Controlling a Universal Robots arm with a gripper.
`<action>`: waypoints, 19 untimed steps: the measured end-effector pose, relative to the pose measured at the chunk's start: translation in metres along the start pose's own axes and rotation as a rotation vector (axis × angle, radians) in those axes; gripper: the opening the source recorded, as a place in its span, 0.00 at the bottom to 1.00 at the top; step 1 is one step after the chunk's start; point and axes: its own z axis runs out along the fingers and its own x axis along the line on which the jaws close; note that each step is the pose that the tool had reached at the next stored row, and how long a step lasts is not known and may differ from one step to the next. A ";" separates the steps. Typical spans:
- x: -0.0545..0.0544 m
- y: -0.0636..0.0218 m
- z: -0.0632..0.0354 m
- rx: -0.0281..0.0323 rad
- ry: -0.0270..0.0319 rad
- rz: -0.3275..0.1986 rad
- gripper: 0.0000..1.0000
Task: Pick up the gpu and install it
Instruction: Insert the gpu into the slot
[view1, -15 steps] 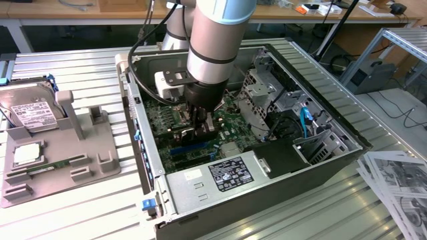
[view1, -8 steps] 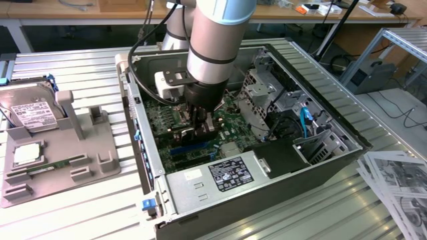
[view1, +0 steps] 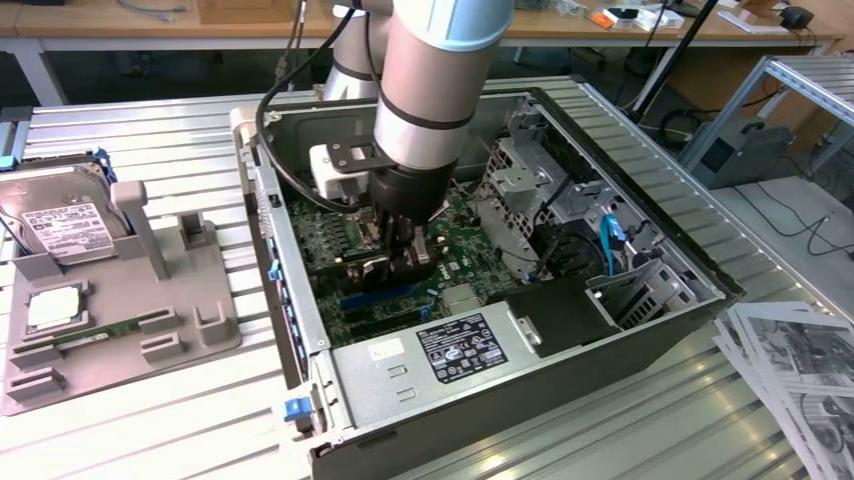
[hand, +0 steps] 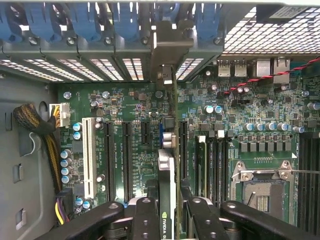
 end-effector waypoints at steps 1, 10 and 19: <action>0.000 0.0000 0.0000 0.0001 0.0000 0.000 0.27; 0.001 -0.0001 0.0000 0.0000 0.0000 0.000 0.27; 0.001 0.0002 0.0000 0.0000 0.0001 0.000 0.27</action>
